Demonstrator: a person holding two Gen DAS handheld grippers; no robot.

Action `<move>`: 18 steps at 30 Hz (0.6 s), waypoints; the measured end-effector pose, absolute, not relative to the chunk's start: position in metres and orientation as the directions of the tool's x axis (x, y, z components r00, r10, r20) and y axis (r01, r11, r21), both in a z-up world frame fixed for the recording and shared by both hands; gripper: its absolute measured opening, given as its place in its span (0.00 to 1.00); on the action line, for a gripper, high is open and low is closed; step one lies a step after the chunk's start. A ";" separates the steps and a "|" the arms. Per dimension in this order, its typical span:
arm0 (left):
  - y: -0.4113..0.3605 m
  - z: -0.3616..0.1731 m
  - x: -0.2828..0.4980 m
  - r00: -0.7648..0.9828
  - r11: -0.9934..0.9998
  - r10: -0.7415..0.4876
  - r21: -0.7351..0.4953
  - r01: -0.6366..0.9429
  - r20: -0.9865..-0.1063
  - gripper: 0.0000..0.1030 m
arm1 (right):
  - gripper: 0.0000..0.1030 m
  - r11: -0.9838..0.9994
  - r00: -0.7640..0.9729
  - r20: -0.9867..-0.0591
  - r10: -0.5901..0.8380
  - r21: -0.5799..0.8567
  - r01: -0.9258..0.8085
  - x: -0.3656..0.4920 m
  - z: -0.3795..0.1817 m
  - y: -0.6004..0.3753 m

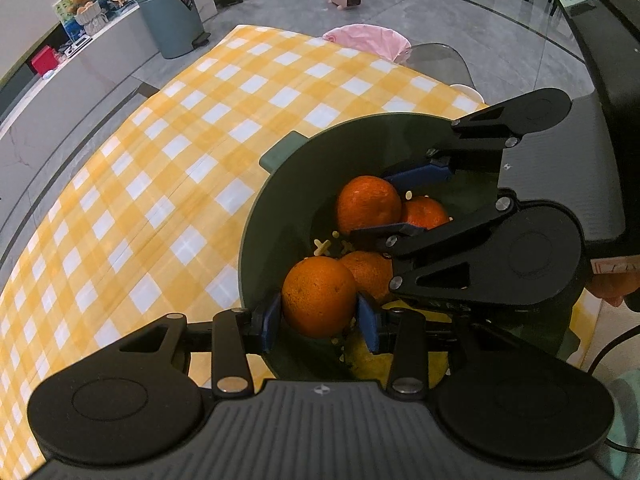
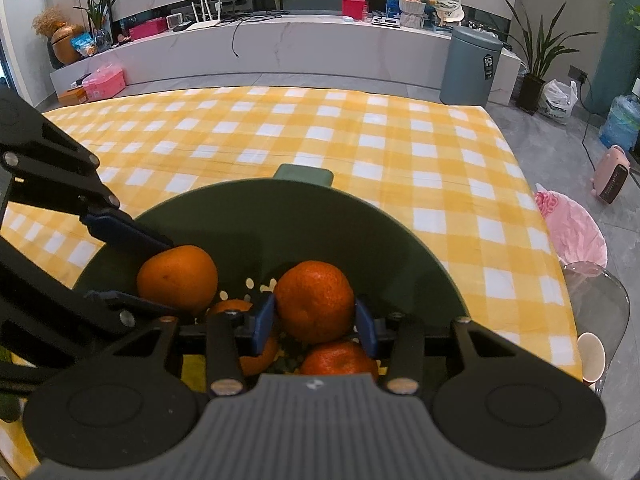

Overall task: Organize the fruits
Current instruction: 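Open both tools to release the oranges and lift away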

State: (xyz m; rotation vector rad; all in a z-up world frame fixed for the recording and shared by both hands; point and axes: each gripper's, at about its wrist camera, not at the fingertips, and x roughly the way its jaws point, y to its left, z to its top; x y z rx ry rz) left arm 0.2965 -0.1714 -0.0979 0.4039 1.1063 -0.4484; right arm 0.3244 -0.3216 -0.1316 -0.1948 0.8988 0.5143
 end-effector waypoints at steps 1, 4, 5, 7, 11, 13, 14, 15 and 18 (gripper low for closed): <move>-0.171 -0.098 0.296 0.377 0.841 -0.146 0.086 0.535 -0.915 0.47 | 0.41 0.863 0.511 -0.788 0.344 0.050 -0.503 0.325 -0.131 -0.322; -0.169 -0.097 0.295 0.379 0.838 -0.148 0.087 0.538 -0.913 0.50 | 0.41 0.866 0.508 -0.784 0.357 0.073 -0.496 0.325 -0.127 -0.323; -0.169 -0.096 0.295 0.378 0.838 -0.148 0.087 0.539 -0.914 0.51 | 0.42 0.867 0.509 -0.781 0.362 0.081 -0.491 0.325 -0.125 -0.324; -0.168 -0.094 0.294 0.375 0.837 -0.152 0.083 0.541 -0.915 0.52 | 0.42 0.869 0.515 -0.777 0.362 0.080 -0.488 0.323 -0.120 -0.325; -0.166 -0.083 0.288 0.382 0.834 -0.169 0.075 0.546 -0.909 0.61 | 0.43 0.872 0.526 -0.769 0.363 0.080 -0.483 0.316 -0.109 -0.326; -0.166 -0.075 0.282 0.393 0.830 -0.179 0.076 0.552 -0.902 0.61 | 0.46 0.876 0.533 -0.764 0.364 0.086 -0.474 0.311 -0.102 -0.328; -0.165 -0.071 0.279 0.398 0.829 -0.182 0.078 0.555 -0.899 0.61 | 0.49 0.879 0.538 -0.761 0.361 0.086 -0.469 0.308 -0.098 -0.329; -0.164 -0.065 0.275 0.406 0.828 -0.185 0.081 0.555 -0.895 0.61 | 0.49 0.883 0.544 -0.760 0.356 0.083 -0.461 0.305 -0.093 -0.329; -0.159 -0.049 0.261 0.436 0.831 -0.196 0.087 0.549 -0.878 0.61 | 0.51 0.894 0.563 -0.751 0.344 0.078 -0.442 0.292 -0.078 -0.329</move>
